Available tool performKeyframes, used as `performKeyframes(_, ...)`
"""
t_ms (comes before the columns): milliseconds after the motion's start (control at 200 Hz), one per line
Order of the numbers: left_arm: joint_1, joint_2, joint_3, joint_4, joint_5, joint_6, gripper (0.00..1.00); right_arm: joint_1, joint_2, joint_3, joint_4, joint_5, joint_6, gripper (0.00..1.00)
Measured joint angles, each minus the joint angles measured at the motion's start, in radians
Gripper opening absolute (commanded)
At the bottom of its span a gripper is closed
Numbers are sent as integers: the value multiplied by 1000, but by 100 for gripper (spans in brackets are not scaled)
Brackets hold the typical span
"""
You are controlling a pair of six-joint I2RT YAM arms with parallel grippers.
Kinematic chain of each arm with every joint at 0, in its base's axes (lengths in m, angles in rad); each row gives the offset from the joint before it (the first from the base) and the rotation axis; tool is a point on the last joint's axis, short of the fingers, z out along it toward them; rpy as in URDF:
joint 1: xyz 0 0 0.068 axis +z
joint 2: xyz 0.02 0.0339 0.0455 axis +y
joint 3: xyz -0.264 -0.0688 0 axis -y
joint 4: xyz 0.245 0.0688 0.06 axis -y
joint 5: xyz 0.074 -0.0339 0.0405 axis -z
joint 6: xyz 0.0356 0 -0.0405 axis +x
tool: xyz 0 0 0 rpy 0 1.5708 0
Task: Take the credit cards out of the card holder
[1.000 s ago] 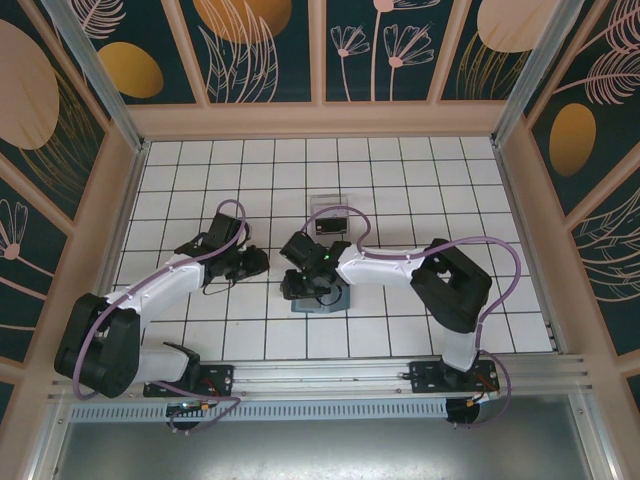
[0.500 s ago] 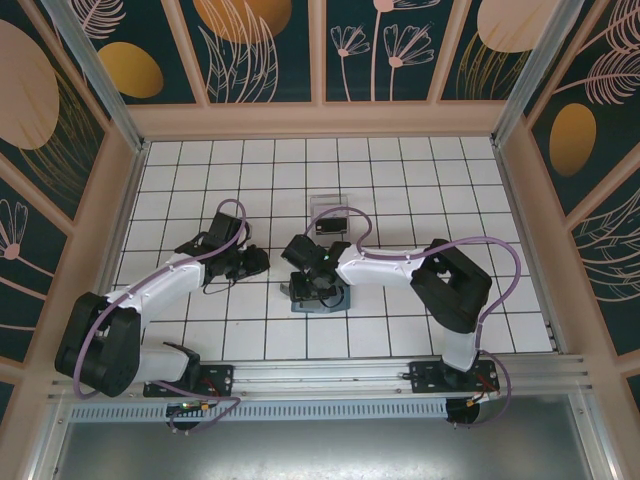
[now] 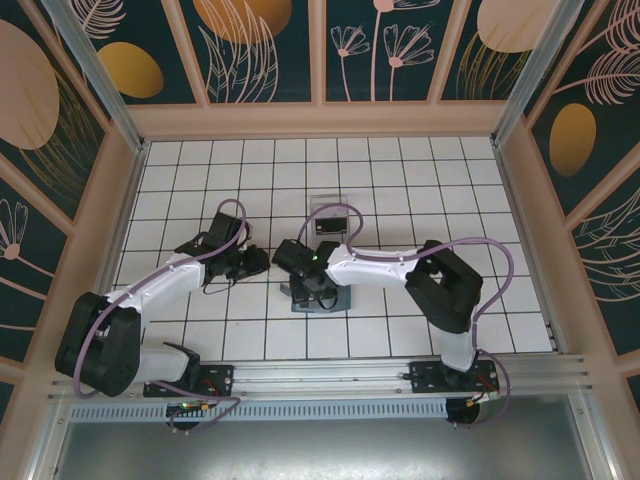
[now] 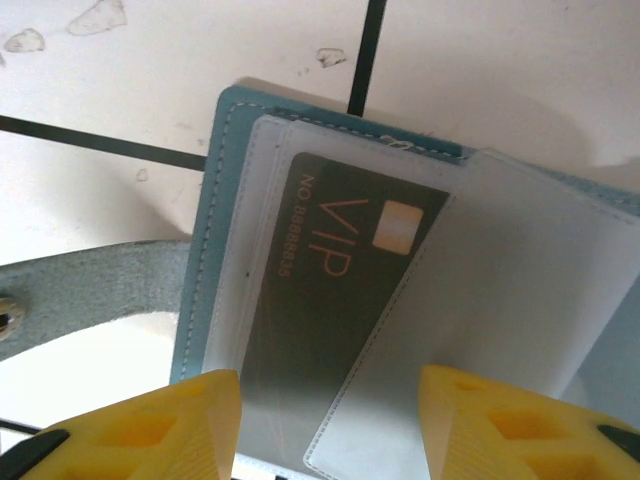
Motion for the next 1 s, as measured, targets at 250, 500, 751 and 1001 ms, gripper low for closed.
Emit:
performKeyframes(250, 0, 1, 2, 0, 3, 0, 27, 22, 15, 35, -80, 69, 0, 58)
performKeyframes(500, 0, 1, 2, 0, 3, 0, 27, 22, 16, 44, -153, 123, 7, 61)
performKeyframes(751, 0, 1, 3, 0, 3, 0, 25, 23, 16, 48, -224, 177, 26, 65)
performKeyframes(1001, -2, -2, 19, 0, 7, -1, 24, 23, 6, 45, -275, 225, 42, 66)
